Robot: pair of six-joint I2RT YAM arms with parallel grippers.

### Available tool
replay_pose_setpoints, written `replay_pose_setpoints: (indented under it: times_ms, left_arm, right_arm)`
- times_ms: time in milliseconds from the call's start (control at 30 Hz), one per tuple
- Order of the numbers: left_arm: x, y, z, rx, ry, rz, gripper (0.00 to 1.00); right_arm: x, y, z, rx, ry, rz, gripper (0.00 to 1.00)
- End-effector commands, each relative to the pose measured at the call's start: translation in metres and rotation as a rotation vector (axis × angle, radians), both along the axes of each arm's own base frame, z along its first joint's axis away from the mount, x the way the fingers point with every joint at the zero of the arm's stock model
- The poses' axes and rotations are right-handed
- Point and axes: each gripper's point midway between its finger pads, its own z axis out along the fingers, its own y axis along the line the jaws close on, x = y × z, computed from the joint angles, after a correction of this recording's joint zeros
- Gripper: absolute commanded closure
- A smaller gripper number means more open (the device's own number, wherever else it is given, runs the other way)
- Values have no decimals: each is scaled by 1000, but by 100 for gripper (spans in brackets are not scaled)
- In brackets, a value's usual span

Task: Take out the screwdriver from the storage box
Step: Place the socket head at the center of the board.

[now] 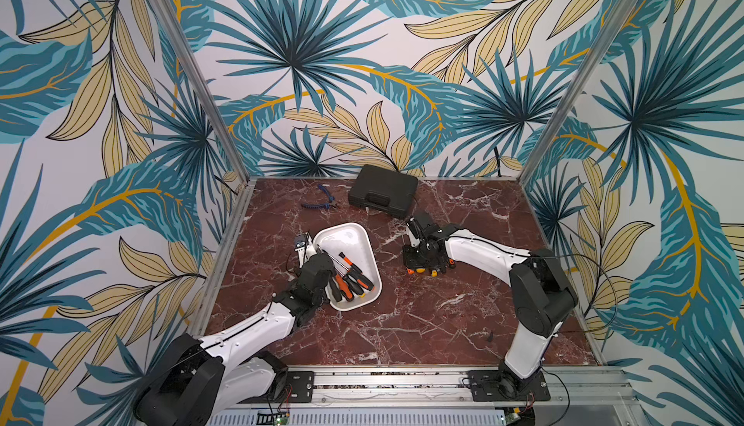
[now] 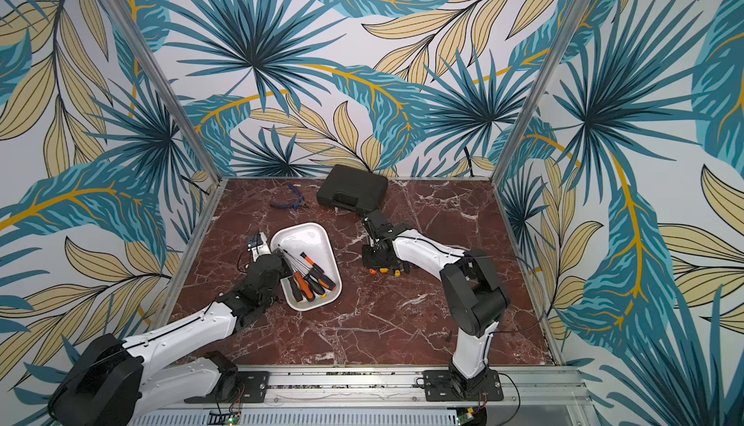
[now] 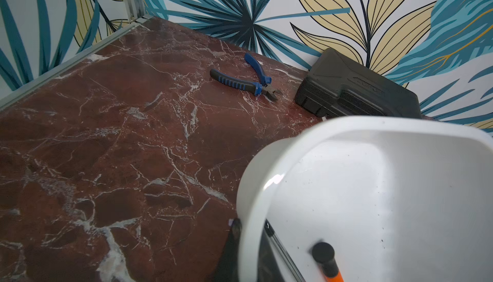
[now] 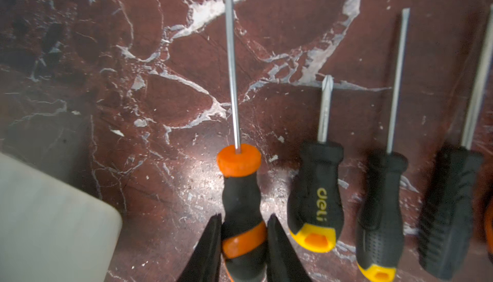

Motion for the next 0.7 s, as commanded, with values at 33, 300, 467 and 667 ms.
replay_pose_setpoints:
  times_ms: [33,300,467,667]
  left_arm:
    - [4,0,17,-72,-81,12,100]
    - [1,2,15,-80,-84,15,100]
    - [1,4,18,-77,-89,20,100]
    - [2,3,18,-77,-90,17,100]
  right_arm:
    - [6,2,-3,-2,23,-32,84]
    - [11,-4,-13,-35,35,-67,82]
    - [14,-6,-21,-49,52,-82,82]
    - [16,-6,-29,-65,64,-86,81]
